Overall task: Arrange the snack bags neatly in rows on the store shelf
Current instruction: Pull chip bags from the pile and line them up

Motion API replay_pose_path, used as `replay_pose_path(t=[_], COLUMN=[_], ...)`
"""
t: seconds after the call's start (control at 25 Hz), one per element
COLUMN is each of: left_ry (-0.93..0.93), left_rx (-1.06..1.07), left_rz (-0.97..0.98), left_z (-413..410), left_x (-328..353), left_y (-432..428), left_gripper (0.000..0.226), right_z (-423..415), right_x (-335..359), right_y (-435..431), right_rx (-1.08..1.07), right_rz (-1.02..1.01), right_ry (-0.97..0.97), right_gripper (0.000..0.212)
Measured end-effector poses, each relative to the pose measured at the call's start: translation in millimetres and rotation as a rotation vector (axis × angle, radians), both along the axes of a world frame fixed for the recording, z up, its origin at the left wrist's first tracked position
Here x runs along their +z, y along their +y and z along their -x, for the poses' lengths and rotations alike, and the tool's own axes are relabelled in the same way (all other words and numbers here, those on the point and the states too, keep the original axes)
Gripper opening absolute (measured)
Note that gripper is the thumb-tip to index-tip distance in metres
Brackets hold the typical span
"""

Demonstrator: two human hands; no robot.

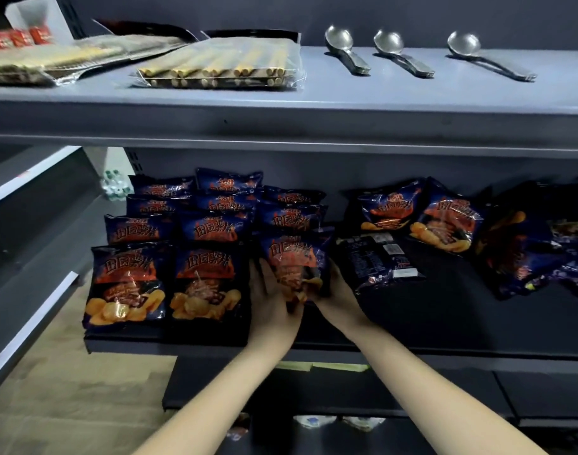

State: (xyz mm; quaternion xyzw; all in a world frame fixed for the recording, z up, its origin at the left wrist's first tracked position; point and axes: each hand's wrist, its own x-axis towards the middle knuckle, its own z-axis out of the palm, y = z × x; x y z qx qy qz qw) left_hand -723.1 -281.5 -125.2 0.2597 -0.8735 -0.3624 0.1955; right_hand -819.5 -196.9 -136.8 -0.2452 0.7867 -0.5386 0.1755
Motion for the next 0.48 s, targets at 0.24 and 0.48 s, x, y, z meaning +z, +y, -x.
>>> replay_pose_path(t=[0.24,0.48], left_ry=[-0.064,-0.05], left_rx=[-0.016,-0.011], left_rz=[0.191,0.171], left_z=[7,8], left_x=[-27,-32], left_y=[1,-1], left_gripper=[0.09,0.086], right_z=[-11,-18], right_x=[-19,-16], right_y=[-8,-10], right_rx=[-0.207,-0.193], right_rz=[-0.052,-0.07], right_ry=[0.344,0.36], right_gripper=[0.081,0.08])
